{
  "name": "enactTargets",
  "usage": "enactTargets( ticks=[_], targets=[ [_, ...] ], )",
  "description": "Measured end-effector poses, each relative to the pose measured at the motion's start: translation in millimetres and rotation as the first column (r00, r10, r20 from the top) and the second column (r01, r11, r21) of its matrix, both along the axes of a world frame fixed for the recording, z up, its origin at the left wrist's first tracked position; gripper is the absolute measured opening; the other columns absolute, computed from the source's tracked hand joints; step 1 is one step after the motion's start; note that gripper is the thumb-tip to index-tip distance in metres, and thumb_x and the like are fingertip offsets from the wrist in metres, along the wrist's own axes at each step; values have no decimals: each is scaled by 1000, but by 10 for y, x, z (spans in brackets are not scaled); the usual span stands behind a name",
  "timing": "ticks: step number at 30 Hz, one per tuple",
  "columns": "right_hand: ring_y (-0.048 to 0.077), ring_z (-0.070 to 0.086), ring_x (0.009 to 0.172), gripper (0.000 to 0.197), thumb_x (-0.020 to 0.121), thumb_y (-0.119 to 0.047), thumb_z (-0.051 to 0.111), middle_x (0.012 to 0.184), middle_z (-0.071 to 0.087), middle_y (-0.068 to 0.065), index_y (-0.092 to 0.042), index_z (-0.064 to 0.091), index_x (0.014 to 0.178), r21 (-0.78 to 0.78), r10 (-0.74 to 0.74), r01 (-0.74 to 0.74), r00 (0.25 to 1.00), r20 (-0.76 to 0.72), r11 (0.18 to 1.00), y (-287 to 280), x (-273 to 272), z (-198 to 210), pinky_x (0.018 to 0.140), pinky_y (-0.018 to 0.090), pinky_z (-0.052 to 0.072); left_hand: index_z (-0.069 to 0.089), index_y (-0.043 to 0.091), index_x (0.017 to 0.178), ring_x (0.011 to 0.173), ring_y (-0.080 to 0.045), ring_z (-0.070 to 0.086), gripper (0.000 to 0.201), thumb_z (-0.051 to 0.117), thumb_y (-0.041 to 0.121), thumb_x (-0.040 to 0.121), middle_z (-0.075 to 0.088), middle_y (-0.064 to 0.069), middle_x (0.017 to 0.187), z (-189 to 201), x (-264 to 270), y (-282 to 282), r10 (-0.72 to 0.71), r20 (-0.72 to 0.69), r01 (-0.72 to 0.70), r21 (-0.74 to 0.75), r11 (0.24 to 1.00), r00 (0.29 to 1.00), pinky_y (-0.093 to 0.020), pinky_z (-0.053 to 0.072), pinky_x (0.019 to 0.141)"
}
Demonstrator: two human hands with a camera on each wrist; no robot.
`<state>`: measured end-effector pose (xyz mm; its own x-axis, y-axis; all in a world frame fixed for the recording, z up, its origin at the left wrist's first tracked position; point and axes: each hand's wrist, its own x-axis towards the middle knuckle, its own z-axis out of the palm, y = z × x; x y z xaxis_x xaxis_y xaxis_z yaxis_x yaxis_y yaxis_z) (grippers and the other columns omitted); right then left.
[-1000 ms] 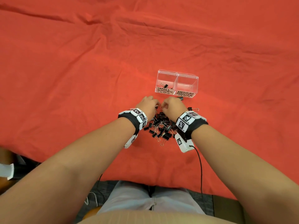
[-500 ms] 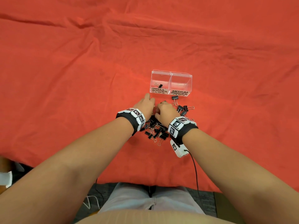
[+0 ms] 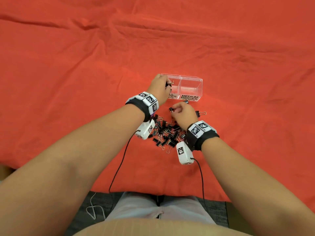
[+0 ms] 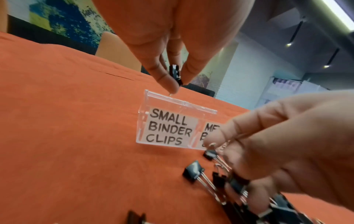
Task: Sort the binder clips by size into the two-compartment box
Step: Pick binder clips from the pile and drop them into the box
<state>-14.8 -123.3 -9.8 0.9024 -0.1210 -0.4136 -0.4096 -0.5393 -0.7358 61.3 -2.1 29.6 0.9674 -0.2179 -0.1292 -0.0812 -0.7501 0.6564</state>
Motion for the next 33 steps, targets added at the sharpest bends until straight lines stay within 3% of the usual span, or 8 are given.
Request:
enactTargets(
  ticks=[5,8,11,15,20,23,27,33],
  targets=[
    [17,68,75,29,88,6,49,94,61,3,-14,64,103,377,-176,224,972,-157,899,-240,38,130,83,35,57,52,9,128,115,-27,54,34,44,6,95,47,-13,132,23,78,47,-24,-77,29,68,997,997,-33,45,100],
    [19,61,80,32,86,12,42,102,56,9,-9,64,95,512,-221,318,945,-243,798,-257,40,224,82,34,56,54,12,125,102,-19,56,34,46,4,93,50,-7,125,-15,-47,185,-17,-49,19,49,999,999,-28,49,92],
    [16,53,70,15,90,0,45,87,56,7,-9,56,97,591,-214,360,928,-304,722,-167,13,304,71,31,52,61,15,110,97,-16,53,26,48,4,90,52,-5,117,-139,-236,352,-24,-70,31,98,995,997,-30,47,95],
    [10,49,54,11,86,-22,61,77,54,-6,-14,61,95,106,86,-71,986,-146,992,34,-81,219,48,18,42,61,20,108,120,-29,52,24,57,11,86,49,-14,131,-402,-490,527,-90,-239,150,247,957,967,-42,43,105],
    [18,57,67,15,86,-27,61,82,59,-2,-20,59,99,-268,394,-405,914,-94,874,192,-236,39,60,27,45,61,16,114,106,-27,56,30,65,15,84,52,-10,114,-556,-649,623,-103,-247,167,256,952,963,-40,46,98],
    [18,55,67,14,85,-22,58,86,63,1,-17,59,98,-311,382,-387,921,-79,868,139,-184,69,63,29,47,60,14,113,105,-26,55,29,66,17,85,51,-10,114,-581,-666,614,-88,-238,149,253,956,967,-41,47,96],
    [13,50,52,16,83,-18,58,72,57,-2,-20,58,99,-320,369,-367,928,-57,874,167,-82,91,50,25,39,61,11,101,103,-28,53,17,64,17,86,49,-11,110,-589,-686,611,-109,-199,162,276,947,974,-40,48,89],
    [26,63,96,30,87,-22,55,110,65,5,-23,59,117,-394,506,-488,860,-64,779,468,57,-18,76,36,54,57,8,103,102,-31,54,16,57,10,87,51,-13,111,-570,-693,676,-89,-194,144,288,947,977,-37,43,84]
  ],
)
